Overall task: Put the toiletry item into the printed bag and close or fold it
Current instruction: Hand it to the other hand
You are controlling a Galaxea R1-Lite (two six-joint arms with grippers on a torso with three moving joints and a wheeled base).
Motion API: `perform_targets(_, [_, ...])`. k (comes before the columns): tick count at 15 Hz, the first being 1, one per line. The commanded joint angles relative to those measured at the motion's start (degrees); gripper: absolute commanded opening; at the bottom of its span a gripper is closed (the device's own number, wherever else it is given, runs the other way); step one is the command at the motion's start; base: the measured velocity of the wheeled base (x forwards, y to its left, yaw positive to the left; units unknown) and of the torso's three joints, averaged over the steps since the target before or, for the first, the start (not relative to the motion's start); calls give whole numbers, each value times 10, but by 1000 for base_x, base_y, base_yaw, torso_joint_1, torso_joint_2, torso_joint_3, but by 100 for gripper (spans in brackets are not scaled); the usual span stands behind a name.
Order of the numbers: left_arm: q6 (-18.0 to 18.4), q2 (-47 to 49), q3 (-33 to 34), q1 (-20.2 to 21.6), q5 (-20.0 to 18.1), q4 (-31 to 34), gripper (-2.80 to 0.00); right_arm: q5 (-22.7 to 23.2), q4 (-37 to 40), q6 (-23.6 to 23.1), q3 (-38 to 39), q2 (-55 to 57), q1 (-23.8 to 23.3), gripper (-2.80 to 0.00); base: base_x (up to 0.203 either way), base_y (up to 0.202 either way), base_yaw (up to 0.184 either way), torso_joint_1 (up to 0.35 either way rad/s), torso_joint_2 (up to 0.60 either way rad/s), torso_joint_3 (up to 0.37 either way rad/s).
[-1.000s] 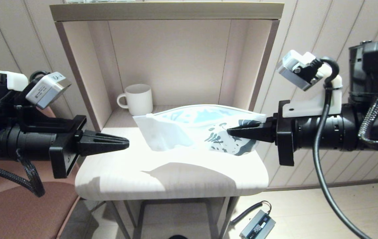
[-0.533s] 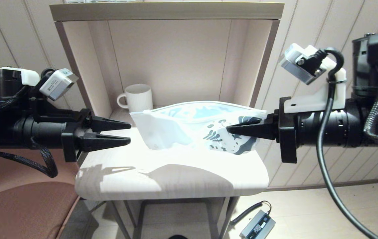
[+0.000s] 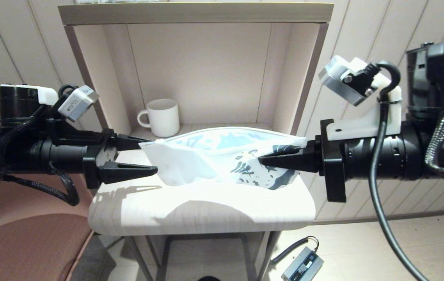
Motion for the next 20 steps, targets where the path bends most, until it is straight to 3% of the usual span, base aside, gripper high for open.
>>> perform_targets(1, [1,3,2,-10,-6,0,0,7,-1,-1,-2,11,8,-280,0,0,0,0,0,0])
perform_targets(9, [7,-4,21,-37,-6,-1,0,6,-2,0,-27,54,25,-280,0,0,0,0,0,0])
perform_targets(12, [40,-9,40,-37,-6,-16,0,6,-1,0,-33,61,25,-280,0,0,0,0,0,0])
perform_targets(20, [58,-4,49,-42,-15,-30,0,6,-1,0,-35,63,28,-280,0,0,0,0,0,0])
